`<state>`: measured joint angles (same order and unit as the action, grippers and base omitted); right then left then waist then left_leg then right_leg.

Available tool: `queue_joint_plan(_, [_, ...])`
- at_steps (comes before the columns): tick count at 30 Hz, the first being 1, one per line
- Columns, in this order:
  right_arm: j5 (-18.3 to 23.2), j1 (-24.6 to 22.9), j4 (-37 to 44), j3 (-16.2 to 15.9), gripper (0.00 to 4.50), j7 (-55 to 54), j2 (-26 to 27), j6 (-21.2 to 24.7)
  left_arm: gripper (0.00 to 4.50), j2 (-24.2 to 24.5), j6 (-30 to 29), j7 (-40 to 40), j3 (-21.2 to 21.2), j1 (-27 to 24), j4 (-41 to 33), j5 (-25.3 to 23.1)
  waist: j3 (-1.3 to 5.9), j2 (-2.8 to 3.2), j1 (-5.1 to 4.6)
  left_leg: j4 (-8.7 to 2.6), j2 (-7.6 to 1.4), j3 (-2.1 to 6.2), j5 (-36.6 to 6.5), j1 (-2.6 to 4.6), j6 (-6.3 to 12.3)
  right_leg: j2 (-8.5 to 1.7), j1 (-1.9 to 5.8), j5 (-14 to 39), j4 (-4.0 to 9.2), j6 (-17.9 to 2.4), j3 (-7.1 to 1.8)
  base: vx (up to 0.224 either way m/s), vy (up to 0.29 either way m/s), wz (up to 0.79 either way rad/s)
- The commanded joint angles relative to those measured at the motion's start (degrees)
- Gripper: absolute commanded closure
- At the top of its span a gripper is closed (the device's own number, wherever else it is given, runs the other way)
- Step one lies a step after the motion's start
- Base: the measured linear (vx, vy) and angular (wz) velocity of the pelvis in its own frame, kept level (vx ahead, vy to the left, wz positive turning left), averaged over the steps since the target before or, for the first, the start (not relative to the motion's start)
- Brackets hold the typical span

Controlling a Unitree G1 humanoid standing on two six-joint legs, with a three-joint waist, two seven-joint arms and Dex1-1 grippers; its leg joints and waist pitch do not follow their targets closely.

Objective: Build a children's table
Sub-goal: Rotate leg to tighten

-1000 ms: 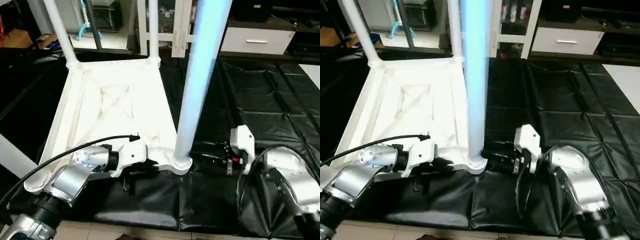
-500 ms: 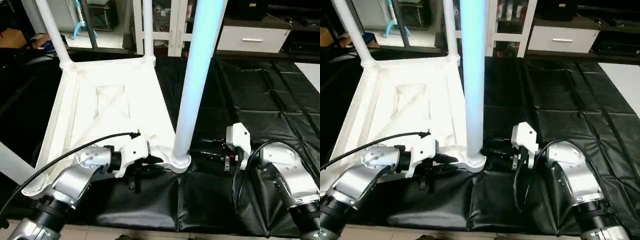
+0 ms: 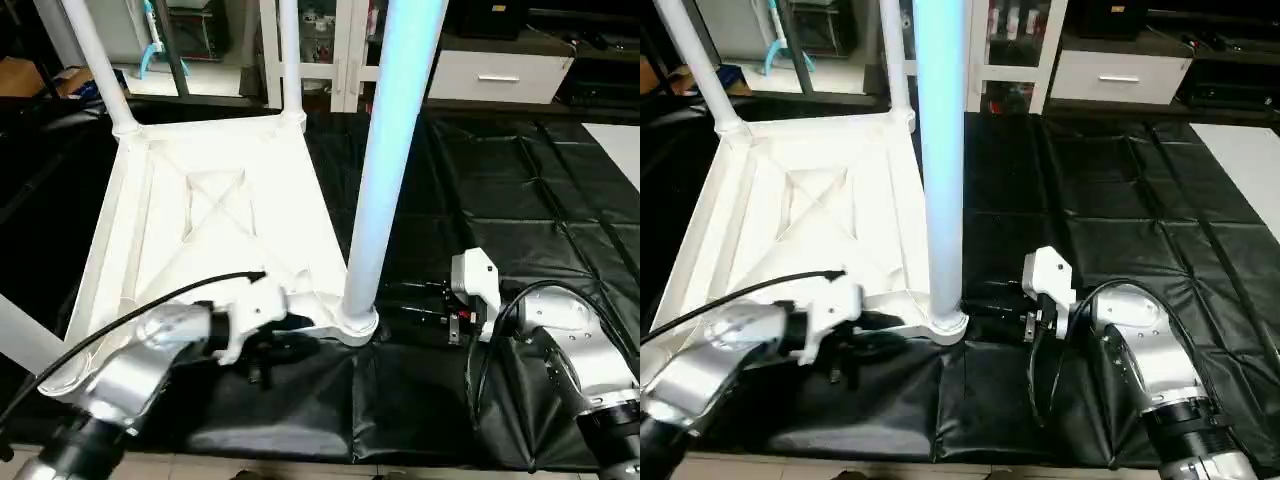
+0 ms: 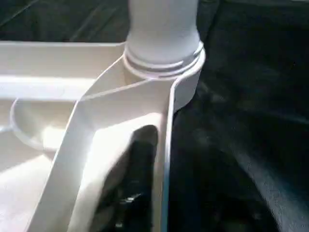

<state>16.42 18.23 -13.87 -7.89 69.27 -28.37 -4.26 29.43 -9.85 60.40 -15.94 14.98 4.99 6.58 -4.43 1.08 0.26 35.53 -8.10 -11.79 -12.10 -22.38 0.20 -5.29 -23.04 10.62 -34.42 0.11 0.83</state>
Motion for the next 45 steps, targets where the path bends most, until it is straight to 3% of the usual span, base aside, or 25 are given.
queue_joint_plan(1, [0.56, 0.52, 0.33, 0.68, 3.36, 0.57, -0.50, -0.55, 2.95, 0.62, -1.12, -0.01, 0.26, -1.05, -0.96, 0.62, 3.35, -0.51, 0.14, -5.76, -5.24, 2.35, -12.18, 1.77, 4.56, -3.14, 1.56, 8.17, 3.42, -16.16, -1.69, 0.000, 0.000, 0.00])
queue_joint_plan(3, [0.67, 0.55, 0.32, 0.73, 3.36, 0.64, -0.42, -0.51, 2.65, 0.79, -0.80, -0.23, 0.22, -1.36, -1.05, 0.39, 3.33, -0.56, 0.14, -5.75, -5.21, 2.33, -12.08, 1.71, 4.71, -3.13, 1.59, 7.88, 3.41, -16.22, -1.70, 0.000, 0.000, 0.00])
queue_joint_plan(10, [2.06, 0.42, 1.39, 0.45, 3.36, 2.51, -0.61, 0.88, 2.65, 0.33, -0.33, -1.08, -0.88, -1.61, 0.63, -1.35, 3.34, -0.67, 0.18, -5.73, -5.23, 2.35, -12.70, 1.72, 4.66, -3.22, 1.63, 9.34, 3.56, -15.79, -1.75, 0.000, 0.000, 0.00])
queue_joint_plan(12, [1.58, 0.82, 0.56, 0.14, 3.36, 2.38, -0.36, 0.77, 2.93, -0.23, -0.30, -1.61, -1.30, -0.98, 1.98, -1.76, 3.28, -0.43, 0.21, -5.80, -5.22, 2.38, -13.16, 1.78, 4.23, -3.20, 1.54, 10.03, 3.60, -15.63, -1.77, 0.000, 0.000, 0.00])
queue_joint_plan(14, [1.14, 1.35, -0.59, -0.18, 3.36, 2.07, -0.09, 1.44, 2.93, -0.60, -0.71, -1.57, -1.70, -0.58, 2.74, -1.80, 3.13, -0.67, 0.13, -5.91, -5.17, 2.41, -14.39, 1.70, 3.66, -3.21, 1.54, 11.41, 3.79, -15.31, -1.82, 0.000, 0.000, 0.00])
queue_joint_plan(15, [1.14, 1.35, -0.59, -0.18, 3.08, 2.07, -0.09, 1.44, 3.04, -0.60, -0.71, -1.57, -1.70, -0.58, 2.74, -1.80, 3.15, -0.68, 0.11, -5.93, -5.14, 2.42, -14.76, 1.73, 3.47, -3.22, 1.55, 12.07, 3.80, -15.21, -1.79, 0.000, 0.000, 0.00])
queue_joint_plan(20, [1.70, 2.88, -2.61, 0.14, 2.70, 1.30, 0.53, 4.24, 3.42, -0.83, -1.51, -1.29, -1.94, -0.52, 2.52, -1.53, 3.10, -0.64, 0.12, -6.00, -5.15, 2.48, -15.54, 1.83, 2.55, -3.25, 1.39, 13.60, 3.98, -14.71, -1.87, 0.000, 0.000, 0.00])
queue_joint_plan(24, [0.31, 3.37, -2.71, -0.96, 2.27, 1.80, 0.60, 2.81, 3.88, -1.06, -1.39, -1.27, -2.09, -0.46, 2.68, -1.80, 3.17, -0.70, 0.15, -6.01, -5.17, 2.47, -14.89, 1.79, 2.69, -3.19, 1.40, 12.24, 3.82, -14.80, -1.82, 0.000, 0.000, 0.00])
queue_joint_plan(32, [-0.68, 3.68, -3.31, -3.45, 2.15, 5.45, 0.32, 2.93, 4.42, -1.06, -1.68, -0.77, -2.58, -0.55, 2.28, -1.87, 3.23, -0.79, 0.10, -5.84, -5.20, 2.39, -12.68, 1.72, 4.21, -3.22, 1.52, 9.69, 3.58, -15.64, -1.77, 0.000, 0.000, 0.00])
queue_joint_plan(45, [-2.16, 6.23, -6.38, -4.38, 2.15, 5.86, 2.01, 1.40, 4.42, 0.13, -1.88, -0.94, -4.76, 0.29, 2.59, -5.29, 3.07, -0.83, 0.04, -6.02, -5.26, 2.39, -14.24, 1.79, 3.35, -3.28, 1.45, 11.06, 3.73, -15.48, -1.85, 0.000, 0.000, 0.00])
